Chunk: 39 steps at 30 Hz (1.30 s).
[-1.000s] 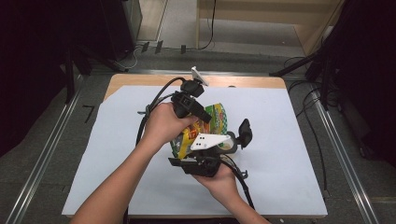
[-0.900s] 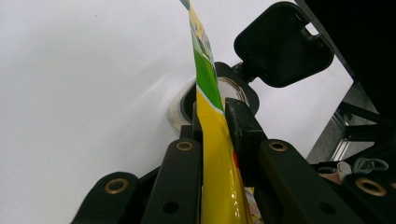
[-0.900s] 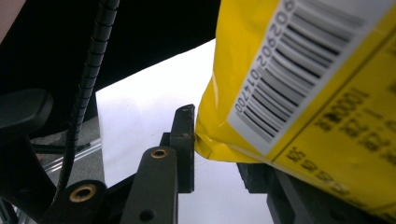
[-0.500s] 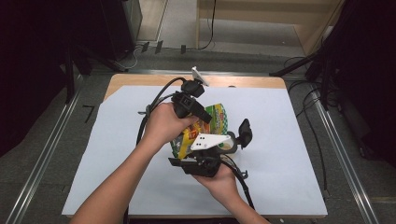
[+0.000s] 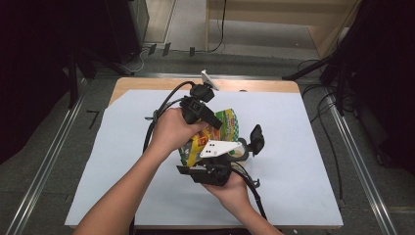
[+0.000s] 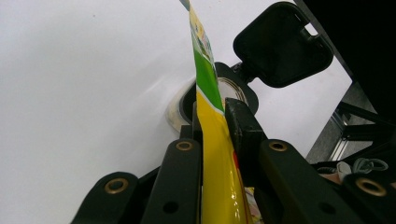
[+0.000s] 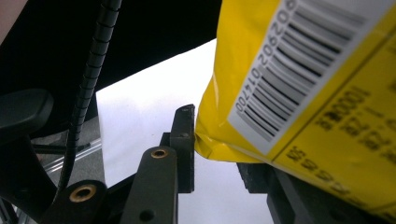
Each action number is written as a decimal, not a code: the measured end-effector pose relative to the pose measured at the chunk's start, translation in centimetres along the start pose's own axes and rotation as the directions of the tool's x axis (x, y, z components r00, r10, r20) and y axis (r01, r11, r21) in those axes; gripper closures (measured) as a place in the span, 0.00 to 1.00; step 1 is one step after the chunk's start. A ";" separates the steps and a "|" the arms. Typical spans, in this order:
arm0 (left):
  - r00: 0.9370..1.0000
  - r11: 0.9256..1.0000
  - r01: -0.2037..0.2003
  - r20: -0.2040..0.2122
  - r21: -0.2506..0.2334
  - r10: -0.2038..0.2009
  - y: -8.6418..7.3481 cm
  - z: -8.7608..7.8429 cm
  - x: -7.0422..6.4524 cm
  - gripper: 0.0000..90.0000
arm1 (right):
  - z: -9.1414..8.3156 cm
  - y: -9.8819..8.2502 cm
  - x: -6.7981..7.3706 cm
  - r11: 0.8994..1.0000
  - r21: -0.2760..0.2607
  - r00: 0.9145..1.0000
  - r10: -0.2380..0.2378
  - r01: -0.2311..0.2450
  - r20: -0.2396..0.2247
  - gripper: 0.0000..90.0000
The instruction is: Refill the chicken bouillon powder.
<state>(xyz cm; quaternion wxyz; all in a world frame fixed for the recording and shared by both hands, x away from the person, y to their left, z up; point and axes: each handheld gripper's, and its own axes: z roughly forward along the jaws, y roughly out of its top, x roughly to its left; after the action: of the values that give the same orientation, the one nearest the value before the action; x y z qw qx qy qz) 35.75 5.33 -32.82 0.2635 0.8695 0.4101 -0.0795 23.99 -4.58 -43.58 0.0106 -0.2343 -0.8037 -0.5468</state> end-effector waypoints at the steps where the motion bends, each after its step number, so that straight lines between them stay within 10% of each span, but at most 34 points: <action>1: 1.000 1.000 -0.003 0.000 0.001 0.003 0.0 0.0 0.0 0.92 | 0.0 0.0 0.0 1.000 0.000 1.000 0.000 0.000 0.000 0.80; 39: 1.000 1.000 -0.007 0.005 -0.012 0.007 -0.2 0.1 0.1 0.91 | 0.0 -0.1 0.1 1.000 0.004 1.000 -0.010 0.010 0.007 0.80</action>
<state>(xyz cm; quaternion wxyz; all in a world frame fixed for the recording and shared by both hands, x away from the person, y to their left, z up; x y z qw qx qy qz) 35.65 5.47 -33.04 0.2698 0.8693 0.4067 -0.0782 23.90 -4.54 -43.68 0.0056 -0.2323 -0.8061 -0.5443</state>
